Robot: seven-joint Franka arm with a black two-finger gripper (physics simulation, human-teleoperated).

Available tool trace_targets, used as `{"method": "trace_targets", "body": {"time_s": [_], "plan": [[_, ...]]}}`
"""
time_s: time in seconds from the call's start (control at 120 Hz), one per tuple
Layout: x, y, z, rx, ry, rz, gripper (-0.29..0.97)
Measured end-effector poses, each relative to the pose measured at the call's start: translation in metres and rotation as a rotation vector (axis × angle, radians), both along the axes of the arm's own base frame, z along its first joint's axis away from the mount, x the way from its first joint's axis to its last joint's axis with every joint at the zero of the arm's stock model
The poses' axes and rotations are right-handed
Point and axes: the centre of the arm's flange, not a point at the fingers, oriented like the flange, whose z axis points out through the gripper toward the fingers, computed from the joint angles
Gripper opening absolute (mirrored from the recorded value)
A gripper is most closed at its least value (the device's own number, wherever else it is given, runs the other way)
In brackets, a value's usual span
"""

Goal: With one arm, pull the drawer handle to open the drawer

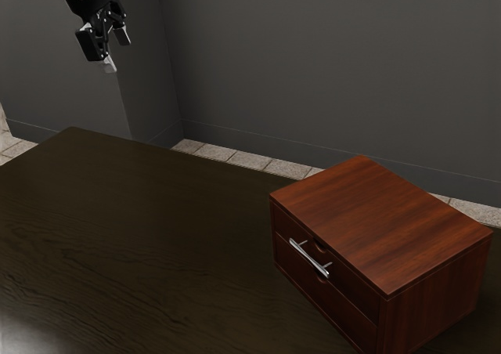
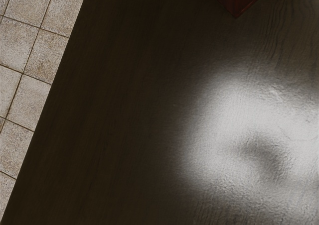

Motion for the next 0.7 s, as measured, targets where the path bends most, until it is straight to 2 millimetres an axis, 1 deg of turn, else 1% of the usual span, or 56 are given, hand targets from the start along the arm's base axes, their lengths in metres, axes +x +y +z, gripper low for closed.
{"method": "trace_targets", "body": {"time_s": [0.192, 0.258, 0.267, 0.308, 0.342, 0.367, 0.392, 0.408, 0.417, 0.433, 0.442, 0.458, 0.475, 0.492, 0.508, 0.525, 0.542, 0.558, 0.592, 0.633, 0.7], "plan": [[0.0, 0.001, 0.0, 0.001, 0.001, 0.002, 0.68], [-0.003, 0.0, 0.012, 0.007, -0.019, -0.001, 0.68], [-0.004, -0.001, 0.015, 0.009, -0.023, -0.001, 0.68], [-0.028, -0.008, 0.076, 0.017, -0.123, -0.02, 0.68], [-0.051, -0.016, 0.114, 0.015, -0.182, -0.042, 0.68], [-0.064, -0.022, 0.128, 0.018, -0.199, -0.054, 0.68], [-0.069, -0.031, 0.13, 0.024, -0.192, -0.069, 0.68], [-0.069, -0.044, 0.12, 0.025, -0.169, -0.092, 0.68], [-0.069, -0.054, 0.114, 0.026, -0.157, -0.109, 0.68], [-0.071, -0.083, 0.101, 0.026, -0.133, -0.161, 0.68], [-0.072, -0.102, 0.093, 0.026, -0.119, -0.198, 0.68], [-0.077, -0.149, 0.077, 0.028, -0.096, -0.286, 0.68], [-0.087, -0.2, 0.061, 0.033, -0.072, -0.381, 0.68], [-0.099, -0.244, 0.045, 0.039, -0.051, -0.466, 0.68], [-0.11, -0.278, 0.03, 0.047, -0.035, -0.531, 0.68], [-0.12, -0.301, 0.017, 0.054, -0.02, -0.575, 0.68], [-0.126, -0.318, 0.003, 0.061, -0.007, -0.605, 0.68], [-0.13, -0.33, -0.009, 0.067, 0.004, -0.626, 0.68], [-0.135, -0.346, -0.03, 0.076, 0.016, -0.649, 0.68], [-0.135, -0.356, -0.052, 0.08, 0.028, -0.659, 0.68], [-0.131, -0.364, -0.087, 0.081, 0.046, -0.658, 0.68]]}}
